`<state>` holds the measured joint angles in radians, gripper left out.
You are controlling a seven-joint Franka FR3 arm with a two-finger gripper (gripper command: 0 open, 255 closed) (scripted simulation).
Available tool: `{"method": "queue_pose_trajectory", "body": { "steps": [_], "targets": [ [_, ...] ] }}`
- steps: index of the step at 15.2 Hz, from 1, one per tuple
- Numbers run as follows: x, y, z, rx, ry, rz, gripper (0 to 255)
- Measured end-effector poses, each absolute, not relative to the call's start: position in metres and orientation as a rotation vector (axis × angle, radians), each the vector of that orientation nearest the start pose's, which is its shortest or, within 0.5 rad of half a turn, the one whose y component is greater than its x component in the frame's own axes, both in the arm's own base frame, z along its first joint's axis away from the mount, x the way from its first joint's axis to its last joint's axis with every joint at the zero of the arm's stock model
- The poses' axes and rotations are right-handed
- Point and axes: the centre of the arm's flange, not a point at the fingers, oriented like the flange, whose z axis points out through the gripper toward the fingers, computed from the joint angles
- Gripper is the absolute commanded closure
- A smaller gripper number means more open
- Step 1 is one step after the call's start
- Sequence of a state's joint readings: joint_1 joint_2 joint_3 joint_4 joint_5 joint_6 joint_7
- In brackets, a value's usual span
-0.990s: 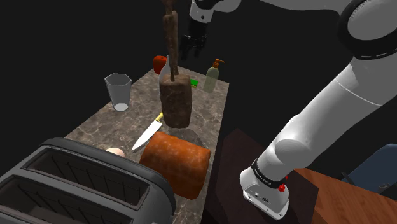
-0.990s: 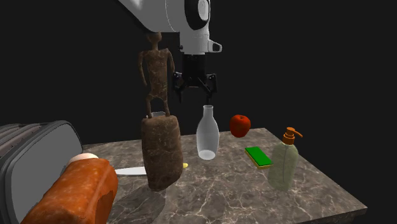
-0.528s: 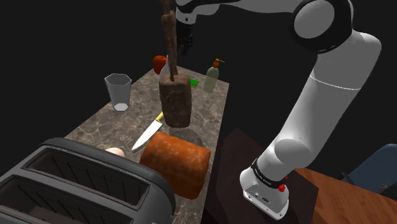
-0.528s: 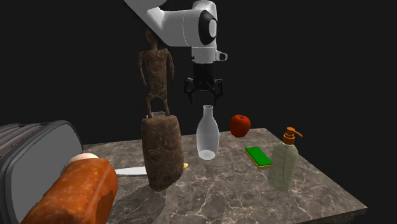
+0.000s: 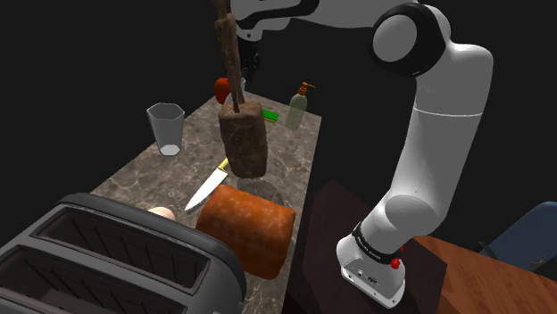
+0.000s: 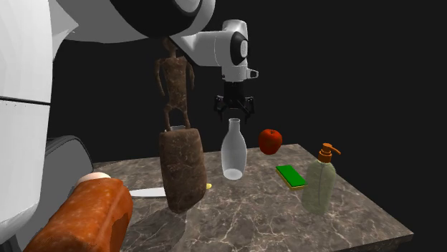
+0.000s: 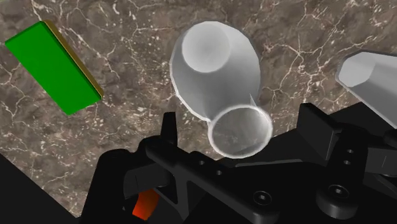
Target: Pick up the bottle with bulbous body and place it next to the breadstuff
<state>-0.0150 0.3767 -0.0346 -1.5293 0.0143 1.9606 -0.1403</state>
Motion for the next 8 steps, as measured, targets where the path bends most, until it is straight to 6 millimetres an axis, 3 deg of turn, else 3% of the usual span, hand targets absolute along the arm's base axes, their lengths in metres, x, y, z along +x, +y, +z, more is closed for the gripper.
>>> {"method": "queue_pose_trajectory", "body": {
  "steps": [4, 8],
  "targets": [
    [0.678, -0.028, 0.425, -3.142, -0.140, -0.085, 0],
    [0.678, -0.029, 0.423, -3.142, -0.139, -0.086, 0]
  ]
}}
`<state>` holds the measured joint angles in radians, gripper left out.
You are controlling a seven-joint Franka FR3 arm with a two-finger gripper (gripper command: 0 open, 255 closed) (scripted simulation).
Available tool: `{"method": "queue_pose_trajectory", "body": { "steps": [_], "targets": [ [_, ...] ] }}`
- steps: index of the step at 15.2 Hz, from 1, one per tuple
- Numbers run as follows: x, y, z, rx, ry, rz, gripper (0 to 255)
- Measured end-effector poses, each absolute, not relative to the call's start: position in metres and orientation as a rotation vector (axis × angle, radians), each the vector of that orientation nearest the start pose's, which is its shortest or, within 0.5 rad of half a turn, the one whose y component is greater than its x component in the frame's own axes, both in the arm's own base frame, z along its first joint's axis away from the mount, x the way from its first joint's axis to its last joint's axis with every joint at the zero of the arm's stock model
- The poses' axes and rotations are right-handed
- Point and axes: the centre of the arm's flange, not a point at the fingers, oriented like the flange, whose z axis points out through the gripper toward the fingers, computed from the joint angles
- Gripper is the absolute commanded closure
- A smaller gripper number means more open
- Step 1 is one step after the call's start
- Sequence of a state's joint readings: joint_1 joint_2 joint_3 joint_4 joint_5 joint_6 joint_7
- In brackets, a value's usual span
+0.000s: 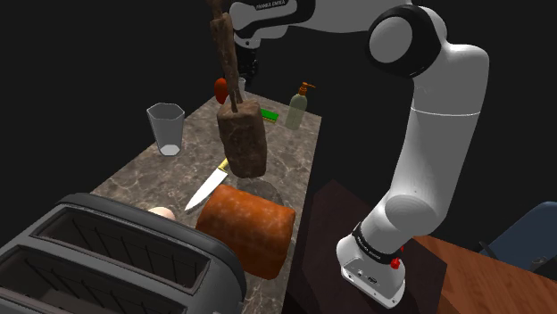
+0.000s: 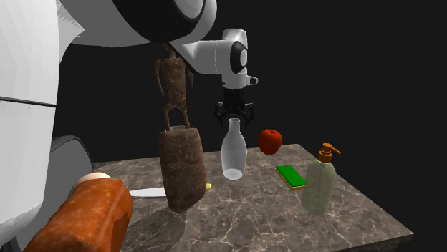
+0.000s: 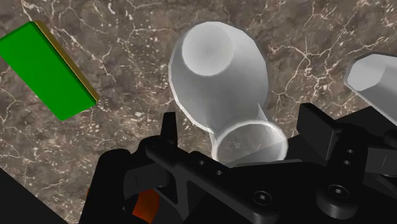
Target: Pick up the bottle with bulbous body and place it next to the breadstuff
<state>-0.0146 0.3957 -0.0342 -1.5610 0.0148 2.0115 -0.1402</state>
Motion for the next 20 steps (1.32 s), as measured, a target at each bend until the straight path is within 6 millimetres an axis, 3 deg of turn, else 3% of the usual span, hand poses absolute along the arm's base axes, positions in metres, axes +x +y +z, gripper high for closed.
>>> {"method": "queue_pose_trajectory", "body": {
  "steps": [2, 3, 13, 20],
  "targets": [
    [0.678, -0.029, 0.423, -3.142, -0.139, -0.086, 0],
    [0.678, -0.029, 0.423, -3.142, -0.139, -0.086, 255],
    [0.678, -0.029, 0.423, -3.142, -0.139, -0.086, 255],
    [0.679, -0.030, 0.454, -3.142, -0.139, -0.086, 255]
  ]
}}
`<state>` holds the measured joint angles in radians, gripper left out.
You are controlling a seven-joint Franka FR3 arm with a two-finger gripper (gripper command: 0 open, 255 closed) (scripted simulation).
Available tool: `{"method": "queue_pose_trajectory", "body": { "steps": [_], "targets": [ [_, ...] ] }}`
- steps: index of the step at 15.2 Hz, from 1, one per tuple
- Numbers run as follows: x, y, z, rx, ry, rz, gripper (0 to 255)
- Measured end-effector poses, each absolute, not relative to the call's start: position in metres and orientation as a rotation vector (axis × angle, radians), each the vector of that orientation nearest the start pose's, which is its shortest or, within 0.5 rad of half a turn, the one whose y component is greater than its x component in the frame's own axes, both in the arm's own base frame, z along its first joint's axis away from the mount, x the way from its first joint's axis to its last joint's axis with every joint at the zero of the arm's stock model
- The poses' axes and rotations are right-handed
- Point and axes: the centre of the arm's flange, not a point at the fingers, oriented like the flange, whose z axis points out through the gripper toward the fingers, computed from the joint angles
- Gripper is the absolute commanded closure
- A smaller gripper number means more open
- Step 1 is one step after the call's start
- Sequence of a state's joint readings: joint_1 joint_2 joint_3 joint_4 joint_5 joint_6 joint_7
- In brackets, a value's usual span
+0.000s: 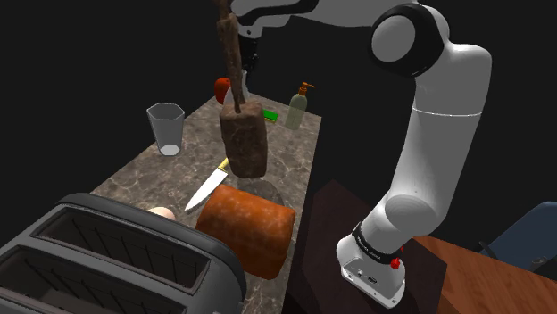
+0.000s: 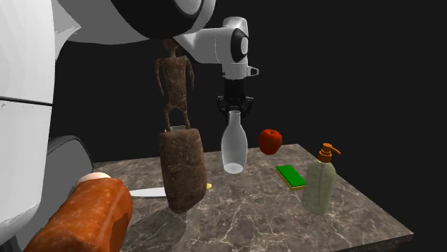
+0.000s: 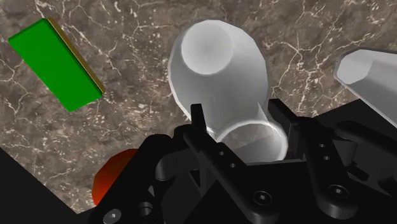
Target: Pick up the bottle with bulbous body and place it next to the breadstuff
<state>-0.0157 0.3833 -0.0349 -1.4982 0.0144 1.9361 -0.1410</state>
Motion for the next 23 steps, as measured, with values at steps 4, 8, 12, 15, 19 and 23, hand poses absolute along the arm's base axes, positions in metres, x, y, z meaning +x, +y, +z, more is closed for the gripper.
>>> {"method": "queue_pose_trajectory", "body": {
  "steps": [4, 8, 12, 15, 19, 23],
  "targets": [
    [0.678, -0.029, 0.475, -3.142, -0.139, -0.086, 255],
    [0.678, -0.029, 0.496, -3.142, -0.139, -0.086, 255],
    [0.678, -0.031, 0.516, -3.142, -0.139, -0.085, 255],
    [0.679, -0.030, 0.533, -3.142, -0.139, -0.085, 255],
    [0.678, -0.029, 0.555, -3.142, -0.138, -0.086, 255],
    [0.678, -0.030, 0.576, -3.142, -0.139, -0.086, 255]
  ]
}}
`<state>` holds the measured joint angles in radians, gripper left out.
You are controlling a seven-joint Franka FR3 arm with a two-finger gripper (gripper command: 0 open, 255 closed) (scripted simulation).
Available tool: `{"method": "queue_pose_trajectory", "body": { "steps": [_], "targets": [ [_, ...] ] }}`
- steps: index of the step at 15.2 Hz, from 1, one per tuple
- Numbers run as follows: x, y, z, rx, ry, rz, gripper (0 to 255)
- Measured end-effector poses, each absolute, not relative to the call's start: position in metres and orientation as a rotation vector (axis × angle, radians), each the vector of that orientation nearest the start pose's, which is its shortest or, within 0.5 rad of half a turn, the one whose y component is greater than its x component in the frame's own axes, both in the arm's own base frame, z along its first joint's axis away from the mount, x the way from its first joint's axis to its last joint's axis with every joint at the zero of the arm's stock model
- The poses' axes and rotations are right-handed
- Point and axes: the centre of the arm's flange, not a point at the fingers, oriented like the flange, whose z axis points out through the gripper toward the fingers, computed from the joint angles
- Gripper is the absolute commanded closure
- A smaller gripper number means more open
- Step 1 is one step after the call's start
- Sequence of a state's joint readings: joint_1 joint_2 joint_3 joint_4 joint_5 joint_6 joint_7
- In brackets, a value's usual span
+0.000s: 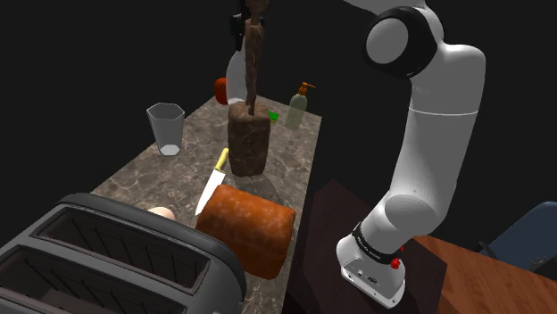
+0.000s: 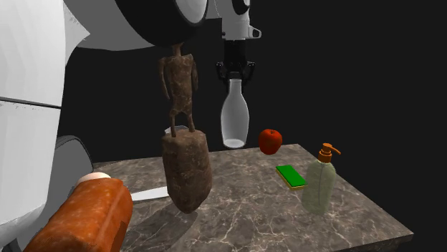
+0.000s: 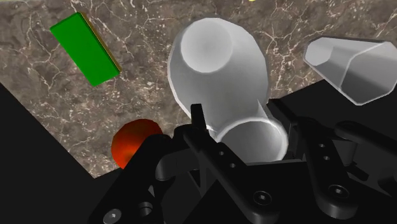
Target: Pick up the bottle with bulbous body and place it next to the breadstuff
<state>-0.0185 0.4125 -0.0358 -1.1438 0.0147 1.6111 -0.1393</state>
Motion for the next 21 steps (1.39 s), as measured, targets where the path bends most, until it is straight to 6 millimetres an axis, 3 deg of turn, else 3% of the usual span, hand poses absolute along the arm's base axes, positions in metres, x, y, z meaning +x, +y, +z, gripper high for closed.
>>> {"method": "queue_pose_trajectory", "body": {
  "steps": [12, 15, 21],
  "targets": [
    [0.678, -0.030, 0.637, -3.142, -0.139, -0.086, 255],
    [0.669, -0.004, 0.641, -3.142, -0.140, -0.085, 255],
    [0.642, 0.071, 0.643, -3.142, -0.141, -0.086, 255]
  ]
}}
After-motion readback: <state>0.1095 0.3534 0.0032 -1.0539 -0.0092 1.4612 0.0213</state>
